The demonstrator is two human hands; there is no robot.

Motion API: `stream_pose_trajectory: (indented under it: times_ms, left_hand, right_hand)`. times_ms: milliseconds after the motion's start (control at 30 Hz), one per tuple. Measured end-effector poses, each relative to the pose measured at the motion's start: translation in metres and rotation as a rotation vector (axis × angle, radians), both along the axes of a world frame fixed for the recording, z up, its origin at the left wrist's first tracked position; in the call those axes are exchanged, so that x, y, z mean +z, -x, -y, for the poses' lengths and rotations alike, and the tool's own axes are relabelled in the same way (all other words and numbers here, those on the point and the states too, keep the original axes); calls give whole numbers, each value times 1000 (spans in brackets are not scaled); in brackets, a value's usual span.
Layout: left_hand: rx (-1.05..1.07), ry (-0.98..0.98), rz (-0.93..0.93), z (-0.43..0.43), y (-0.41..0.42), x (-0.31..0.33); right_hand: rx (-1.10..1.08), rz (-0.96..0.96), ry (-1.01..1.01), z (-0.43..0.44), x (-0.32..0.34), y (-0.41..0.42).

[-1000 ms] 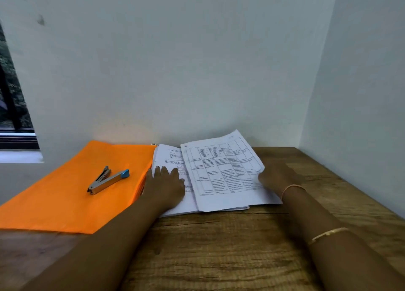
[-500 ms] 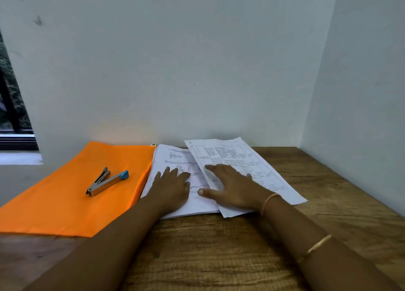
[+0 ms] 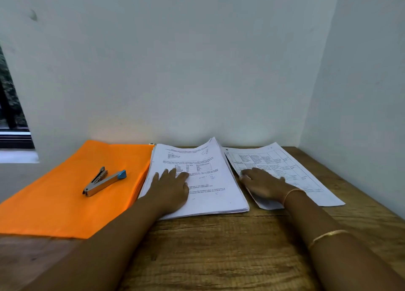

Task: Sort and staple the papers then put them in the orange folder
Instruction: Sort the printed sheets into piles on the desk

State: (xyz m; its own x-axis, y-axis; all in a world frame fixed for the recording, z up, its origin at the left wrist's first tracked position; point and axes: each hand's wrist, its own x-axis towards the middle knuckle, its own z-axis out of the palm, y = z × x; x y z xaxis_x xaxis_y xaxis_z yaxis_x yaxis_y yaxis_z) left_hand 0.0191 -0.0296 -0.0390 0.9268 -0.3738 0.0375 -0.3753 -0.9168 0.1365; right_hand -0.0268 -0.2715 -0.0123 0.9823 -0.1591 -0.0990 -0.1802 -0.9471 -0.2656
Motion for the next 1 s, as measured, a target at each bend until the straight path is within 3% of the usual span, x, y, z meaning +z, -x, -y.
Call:
stream_pose_trajectory:
  times_ms: [100, 200, 467, 667, 1000]
  left_hand:
    - [-2, -5, -2, 0, 1, 2]
    - [-4, 4, -6, 0, 2, 2]
    - [-9, 16, -12, -1, -1, 0]
    - [-3, 40, -47, 0, 0, 0]
    - [34, -15, -84, 6, 1, -2]
  right_hand:
    - [-9, 126, -74, -4, 4, 3]
    - [35, 226, -17, -15, 8, 4]
    - [237, 81, 251, -51, -3, 3]
    - [217, 107, 441, -67, 3, 8]
    - [210, 43, 214, -83, -10, 7]
